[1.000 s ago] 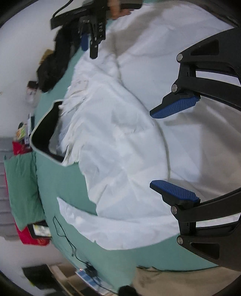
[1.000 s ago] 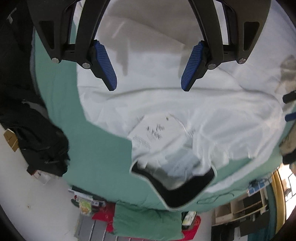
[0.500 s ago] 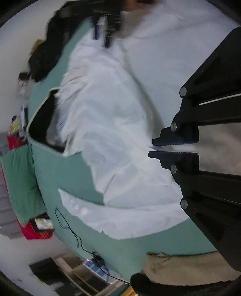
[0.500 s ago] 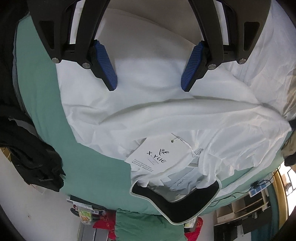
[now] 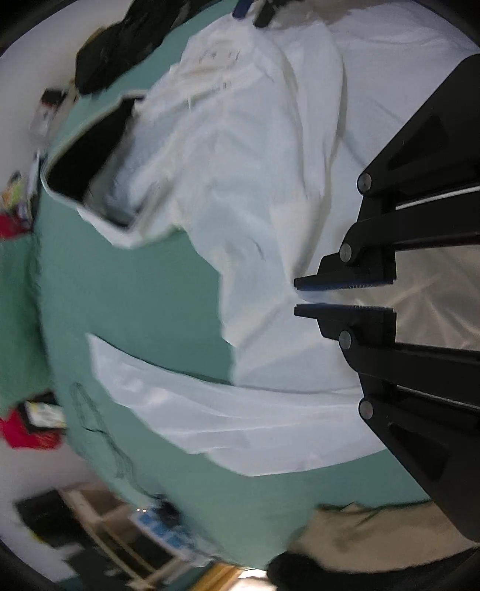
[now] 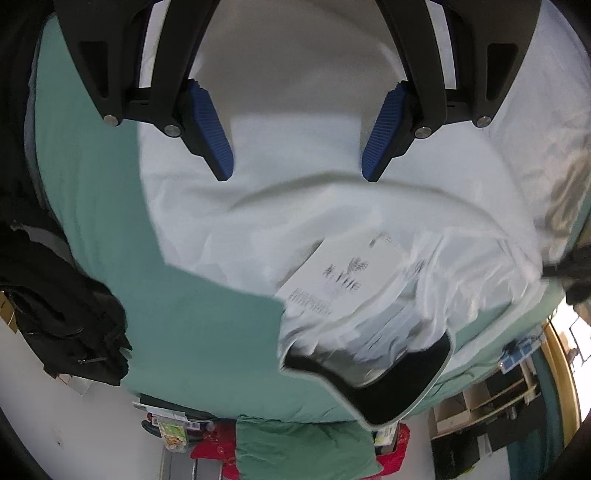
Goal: Fold large clothes
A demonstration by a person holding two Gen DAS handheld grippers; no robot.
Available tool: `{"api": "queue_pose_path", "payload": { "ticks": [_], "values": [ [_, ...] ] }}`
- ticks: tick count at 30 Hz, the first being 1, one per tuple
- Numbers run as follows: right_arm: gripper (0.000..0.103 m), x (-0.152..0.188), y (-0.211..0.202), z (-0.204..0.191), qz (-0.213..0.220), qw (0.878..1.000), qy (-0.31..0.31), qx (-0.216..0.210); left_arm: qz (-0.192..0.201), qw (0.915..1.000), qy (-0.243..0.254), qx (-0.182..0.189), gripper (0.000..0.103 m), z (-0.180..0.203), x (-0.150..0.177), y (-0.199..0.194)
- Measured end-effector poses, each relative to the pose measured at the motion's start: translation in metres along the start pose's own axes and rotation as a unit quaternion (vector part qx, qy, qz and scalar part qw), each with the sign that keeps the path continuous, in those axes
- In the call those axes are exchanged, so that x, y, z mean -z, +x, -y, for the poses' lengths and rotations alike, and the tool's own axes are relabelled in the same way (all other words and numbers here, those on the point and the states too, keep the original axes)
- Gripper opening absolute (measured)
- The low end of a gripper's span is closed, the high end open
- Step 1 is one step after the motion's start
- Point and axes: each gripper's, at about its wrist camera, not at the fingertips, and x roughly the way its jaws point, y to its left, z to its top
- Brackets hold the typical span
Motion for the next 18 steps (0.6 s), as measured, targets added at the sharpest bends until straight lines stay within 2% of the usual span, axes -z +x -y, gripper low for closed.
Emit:
{"api": "queue_pose_path", "payload": {
  "ticks": [2,3,5,9,11,12,13,14,15,16,18],
  "values": [
    [0.072,-0.007,-0.001,0.013,-0.001,1.0,0.005,0.006,-0.01,0.9998,-0.017,-0.003,0.049,-0.011,0.005,0.005],
    [0.072,-0.01,-0.001,0.018,-0.003,1.0,0.002,0.01,-0.012,0.9996,-0.025,-0.007,0.053,-0.019,0.009,0.007],
    [0.072,-0.013,0.005,0.029,-0.016,1.0,-0.003,0.019,-0.018,0.9991,-0.039,0.001,0.055,-0.031,0.016,0.008],
    [0.072,-0.013,0.024,0.056,-0.051,0.998,0.025,0.0,-0.018,0.9971,-0.053,0.052,0.056,-0.047,0.029,0.003],
    [0.071,-0.012,0.028,0.067,-0.036,0.997,0.056,-0.027,-0.01,0.9979,-0.036,0.054,0.056,-0.044,0.033,0.002],
    [0.064,-0.014,0.029,0.067,-0.026,0.998,0.055,-0.029,-0.003,0.9984,-0.021,0.052,0.055,-0.041,0.034,0.003],
    [0.029,-0.016,0.031,0.066,-0.02,0.998,0.047,-0.025,0.0,0.9987,-0.011,0.05,0.055,-0.038,0.034,0.004],
    [0.012,-0.019,0.033,0.065,-0.013,0.999,0.037,-0.014,0.002,0.9986,-0.007,0.052,0.05,-0.037,0.034,0.003],
    [0.008,-0.023,0.033,0.067,-0.005,0.999,0.043,-0.005,0.005,0.9981,-0.006,0.061,0.04,-0.037,0.033,0.002],
    [0.008,-0.025,0.033,0.071,0.001,0.998,0.058,-0.002,0.003,0.9978,-0.006,0.066,0.02,-0.036,0.031,0.002],
    [0.008,-0.028,0.034,0.081,0.009,0.997,0.082,0.007,0.003,0.9982,0.001,0.06,0.016,-0.035,0.026,0.0]
  ]
}}
